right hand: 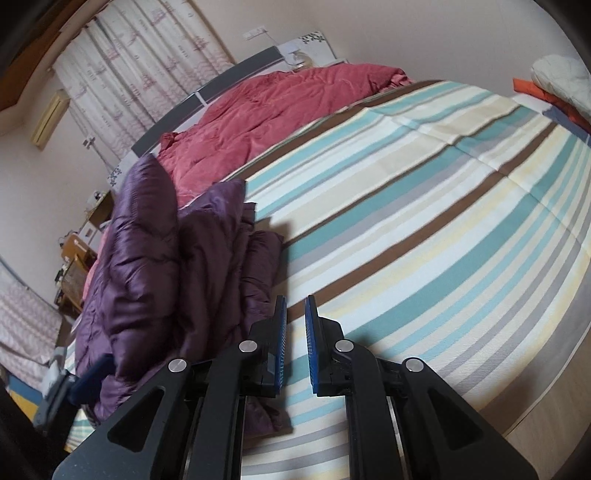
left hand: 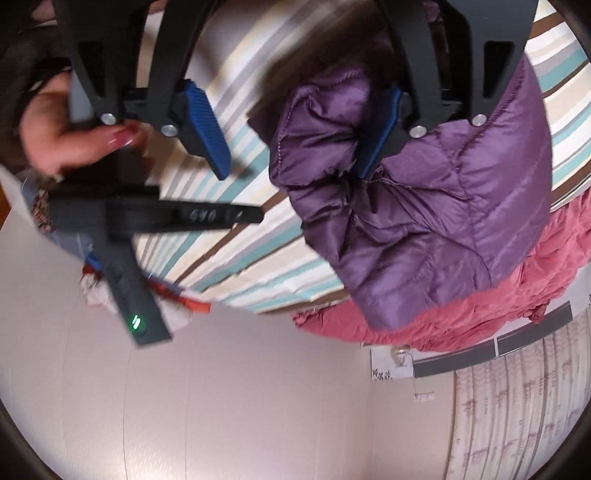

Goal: Fold large clothes

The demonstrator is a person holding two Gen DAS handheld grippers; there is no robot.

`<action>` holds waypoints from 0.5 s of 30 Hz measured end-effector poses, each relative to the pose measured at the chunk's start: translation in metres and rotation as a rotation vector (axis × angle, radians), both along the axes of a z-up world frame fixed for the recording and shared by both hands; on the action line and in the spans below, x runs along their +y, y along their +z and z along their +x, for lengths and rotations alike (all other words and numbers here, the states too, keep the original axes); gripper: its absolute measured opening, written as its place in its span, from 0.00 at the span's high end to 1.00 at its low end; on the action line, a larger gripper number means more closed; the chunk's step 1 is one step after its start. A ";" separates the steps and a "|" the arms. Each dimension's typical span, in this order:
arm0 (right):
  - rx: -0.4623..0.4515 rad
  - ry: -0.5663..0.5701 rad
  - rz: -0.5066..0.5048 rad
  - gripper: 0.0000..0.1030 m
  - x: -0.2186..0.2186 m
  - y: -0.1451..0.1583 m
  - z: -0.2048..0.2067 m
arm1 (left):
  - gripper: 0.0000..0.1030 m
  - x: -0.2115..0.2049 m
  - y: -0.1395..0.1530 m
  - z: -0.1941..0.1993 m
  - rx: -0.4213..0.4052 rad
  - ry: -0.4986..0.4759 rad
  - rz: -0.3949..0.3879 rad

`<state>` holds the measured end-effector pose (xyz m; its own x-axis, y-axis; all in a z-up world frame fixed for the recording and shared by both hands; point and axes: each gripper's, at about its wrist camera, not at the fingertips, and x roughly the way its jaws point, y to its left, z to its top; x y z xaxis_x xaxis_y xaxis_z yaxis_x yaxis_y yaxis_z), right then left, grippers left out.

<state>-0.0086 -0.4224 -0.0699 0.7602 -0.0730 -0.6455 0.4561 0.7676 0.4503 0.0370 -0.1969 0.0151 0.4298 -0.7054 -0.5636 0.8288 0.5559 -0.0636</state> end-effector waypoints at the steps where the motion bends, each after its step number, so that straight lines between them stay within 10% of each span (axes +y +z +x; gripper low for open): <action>1: -0.001 0.006 -0.007 0.90 0.002 0.003 0.000 | 0.28 0.009 0.008 0.001 0.012 0.009 -0.030; 8: -0.038 0.035 -0.035 0.90 0.011 0.022 0.000 | 0.21 0.090 0.026 0.048 0.094 0.294 -0.234; 15: -0.073 0.094 -0.074 0.90 0.032 0.043 0.011 | 0.30 0.137 -0.012 0.108 0.170 0.578 -0.111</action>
<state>0.0026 -0.3902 -0.0267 0.8110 -0.0446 -0.5833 0.3483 0.8380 0.4201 0.1446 -0.0597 0.0033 0.6710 -0.4431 -0.5945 0.3678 0.8951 -0.2520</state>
